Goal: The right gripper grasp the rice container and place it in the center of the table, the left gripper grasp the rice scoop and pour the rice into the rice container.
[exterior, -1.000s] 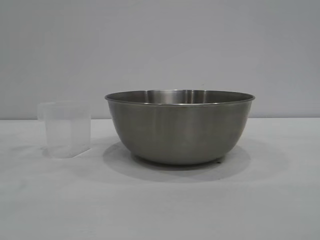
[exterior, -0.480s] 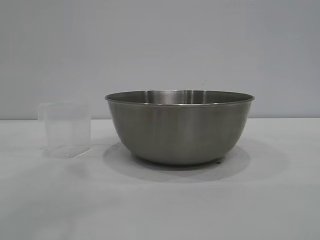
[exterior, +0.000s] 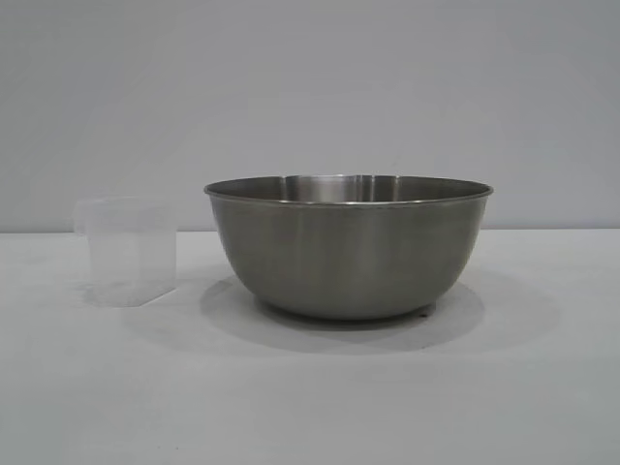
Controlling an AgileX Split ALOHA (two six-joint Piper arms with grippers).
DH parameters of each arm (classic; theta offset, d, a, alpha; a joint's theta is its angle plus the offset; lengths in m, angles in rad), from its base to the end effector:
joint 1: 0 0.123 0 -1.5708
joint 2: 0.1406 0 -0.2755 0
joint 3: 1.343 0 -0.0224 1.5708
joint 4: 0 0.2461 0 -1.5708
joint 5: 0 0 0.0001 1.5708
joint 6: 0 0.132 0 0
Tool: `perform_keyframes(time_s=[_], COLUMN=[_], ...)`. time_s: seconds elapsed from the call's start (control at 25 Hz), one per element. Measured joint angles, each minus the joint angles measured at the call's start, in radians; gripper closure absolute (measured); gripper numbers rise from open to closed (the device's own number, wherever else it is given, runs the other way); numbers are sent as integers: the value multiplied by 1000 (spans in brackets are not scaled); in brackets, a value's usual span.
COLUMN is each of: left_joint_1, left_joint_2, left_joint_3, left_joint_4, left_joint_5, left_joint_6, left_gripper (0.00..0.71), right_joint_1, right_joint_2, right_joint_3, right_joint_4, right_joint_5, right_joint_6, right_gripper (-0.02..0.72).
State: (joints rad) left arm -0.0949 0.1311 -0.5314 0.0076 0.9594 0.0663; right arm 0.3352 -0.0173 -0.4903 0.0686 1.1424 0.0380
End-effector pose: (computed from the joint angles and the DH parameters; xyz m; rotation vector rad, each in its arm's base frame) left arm 0.0589 -0.0048 0.2719 0.1650 2.0360 -0.0088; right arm 0.0260 0.0178 0.2448 -0.3224 2.1068 0.3041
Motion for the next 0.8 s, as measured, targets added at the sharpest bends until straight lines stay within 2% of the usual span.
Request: perform_keyframes(time_s=[0.12, 0.44, 0.64, 0.8], left_joint_1=[0, 0, 0, 0], left_joint_2=[-32, -120, -147, -149], left_joint_3=[0, 41, 41, 41], left_joint_4=[-23, -42, -43, -43], left_joint_5=[98, 157, 159, 159], left_joint_6=[29, 49, 49, 33], left_gripper=[473, 473, 473, 473], right_joint_1=[0, 0, 0, 0], right_joint_2=[0, 0, 0, 0], right_joint_3=[0, 0, 0, 0], right_joint_4=[0, 0, 37, 46], right_joint_5=[0, 0, 0, 0], right_joint_6=[0, -2, -67, -80], right_gripper=[421, 421, 421, 421])
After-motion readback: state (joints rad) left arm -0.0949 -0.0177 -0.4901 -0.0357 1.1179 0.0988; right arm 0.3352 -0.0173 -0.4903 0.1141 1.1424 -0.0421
